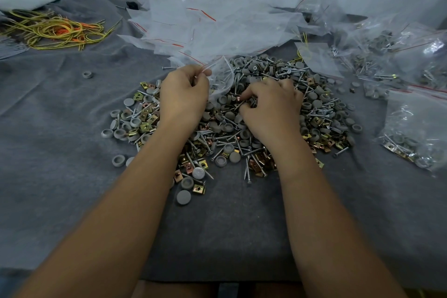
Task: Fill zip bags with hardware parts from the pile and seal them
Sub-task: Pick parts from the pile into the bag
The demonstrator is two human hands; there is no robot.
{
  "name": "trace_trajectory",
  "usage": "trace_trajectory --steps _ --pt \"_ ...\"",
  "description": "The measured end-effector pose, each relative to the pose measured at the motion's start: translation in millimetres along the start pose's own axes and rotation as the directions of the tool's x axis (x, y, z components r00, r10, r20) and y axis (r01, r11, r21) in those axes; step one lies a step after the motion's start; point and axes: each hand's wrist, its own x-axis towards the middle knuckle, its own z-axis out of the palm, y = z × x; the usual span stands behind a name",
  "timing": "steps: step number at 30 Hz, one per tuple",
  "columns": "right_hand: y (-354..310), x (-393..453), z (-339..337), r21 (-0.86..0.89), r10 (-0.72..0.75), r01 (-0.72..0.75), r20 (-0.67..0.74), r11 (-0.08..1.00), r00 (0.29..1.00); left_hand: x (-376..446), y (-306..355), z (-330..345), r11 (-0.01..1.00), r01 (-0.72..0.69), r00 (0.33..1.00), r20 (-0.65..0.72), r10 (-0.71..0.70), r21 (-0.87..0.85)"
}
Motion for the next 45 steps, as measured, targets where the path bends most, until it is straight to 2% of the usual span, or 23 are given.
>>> trace_trajectory --steps 15,19,25,30,32,36,42,45 --pt "0.0 0.9 4.8 -0.01 -0.04 0.039 -0.048 0.999 0.998 -0.8 -0.3 0.1 1.0 -0.02 1.0 0.016 0.02 0.019" --pt "-1.8 0.0 3.2 0.063 -0.048 0.057 -0.131 0.996 0.99 0.5 -1.5 0.2 1.0 -0.021 1.0 0.021 0.021 0.017" --pt "-7.0 1.2 -4.0 0.283 0.049 0.021 -0.24 0.959 0.969 0.0 -2.4 1.4 0.999 -0.036 0.999 0.039 0.036 0.019" --pt "-11.2 0.8 -7.9 0.475 0.035 0.154 -0.367 0.866 0.93 -0.6 -2.0 1.5 0.996 -0.057 0.997 0.05 0.053 0.067" --pt "-12.6 -0.8 -6.5 0.471 -0.046 0.216 -0.345 0.855 0.938 -1.9 -0.6 2.2 0.994 -0.07 0.997 0.049 0.067 0.082" --pt "-11.1 -1.9 -0.3 0.322 -0.17 0.256 -0.271 0.912 0.947 -4.7 2.9 3.4 0.989 -0.102 0.994 0.051 0.097 0.108" --pt "-13.2 -4.3 -0.9 0.293 -0.194 0.285 -0.305 0.912 0.932 -8.8 5.5 3.9 0.974 -0.192 0.976 0.132 0.176 0.117" --pt "-15.7 -5.6 1.2 0.311 -0.149 0.243 -0.299 0.919 0.943 -11.2 6.5 5.1 0.964 -0.245 0.956 0.189 0.223 0.1"
